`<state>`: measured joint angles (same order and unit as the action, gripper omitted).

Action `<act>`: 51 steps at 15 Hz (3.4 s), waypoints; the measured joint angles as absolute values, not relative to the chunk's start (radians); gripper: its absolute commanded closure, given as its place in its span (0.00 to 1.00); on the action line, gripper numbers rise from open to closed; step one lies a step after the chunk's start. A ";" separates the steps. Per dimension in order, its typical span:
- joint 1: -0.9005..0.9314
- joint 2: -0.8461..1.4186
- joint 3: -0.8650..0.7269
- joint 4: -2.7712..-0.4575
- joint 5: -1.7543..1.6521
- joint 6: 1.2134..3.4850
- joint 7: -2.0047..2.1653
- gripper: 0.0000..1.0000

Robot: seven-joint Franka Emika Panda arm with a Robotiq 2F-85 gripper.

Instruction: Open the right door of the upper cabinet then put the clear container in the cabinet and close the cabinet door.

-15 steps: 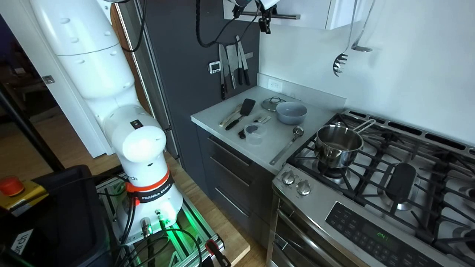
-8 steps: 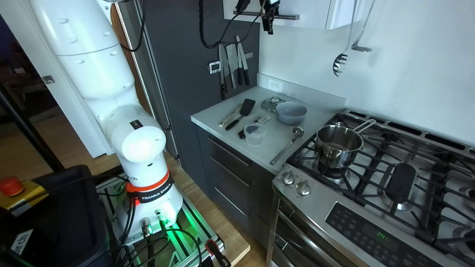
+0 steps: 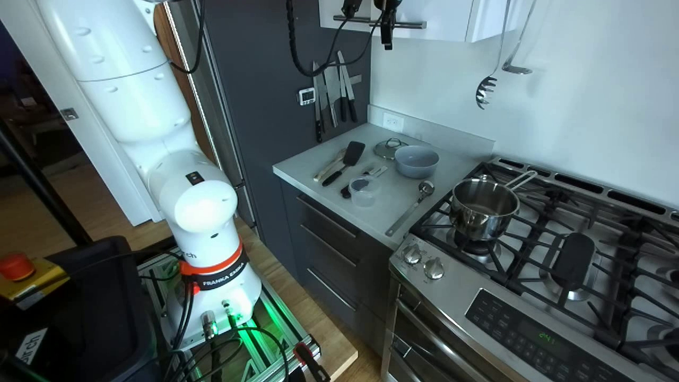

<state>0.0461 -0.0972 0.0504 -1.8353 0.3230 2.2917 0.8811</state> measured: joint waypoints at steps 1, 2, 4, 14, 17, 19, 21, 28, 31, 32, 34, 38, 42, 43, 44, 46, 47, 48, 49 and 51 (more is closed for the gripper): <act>0.044 -0.102 0.046 -1.835 0.327 2.272 0.861 0.00; 0.043 -0.106 0.042 -1.835 0.330 2.256 0.842 0.00; 0.039 -0.111 0.036 -1.834 0.331 2.227 0.809 0.00; 0.009 -0.145 0.010 -1.836 0.321 2.093 0.674 0.00; -0.004 -0.173 -0.006 -1.850 0.320 2.037 0.642 0.00; -0.018 -0.195 -0.015 -1.875 0.320 2.028 0.632 0.00; -0.027 -0.211 -0.023 -1.893 0.320 2.023 0.622 0.00; -0.032 -0.219 -0.025 -1.900 0.320 2.018 0.616 0.00; -0.035 -0.216 -0.028 -1.888 0.324 2.017 0.607 0.00; -0.037 -0.216 -0.032 -1.883 0.329 2.014 0.596 0.00; -0.041 -0.215 -0.045 -1.869 0.342 1.989 0.562 0.00; -0.055 -0.205 -0.076 -1.831 0.360 1.886 0.505 0.00; -0.075 -0.197 -0.100 -1.815 0.363 1.795 0.435 0.00; -0.078 -0.195 -0.105 -1.811 0.365 1.787 0.418 0.00; -0.080 -0.193 -0.109 -1.808 0.367 1.781 0.405 0.00; -0.083 -0.192 -0.112 -1.806 0.372 1.777 0.389 0.00; -0.084 -0.192 -0.114 -1.806 0.376 1.777 0.384 0.00; -0.086 -0.192 -0.115 -1.806 0.380 1.777 0.377 0.00; -0.089 -0.192 -0.118 -1.805 0.384 1.777 0.368 0.00; -0.094 -0.192 -0.126 -1.800 0.392 1.771 0.345 0.00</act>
<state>-0.0937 -0.1918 -0.1261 -1.7997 0.3924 1.7713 0.3449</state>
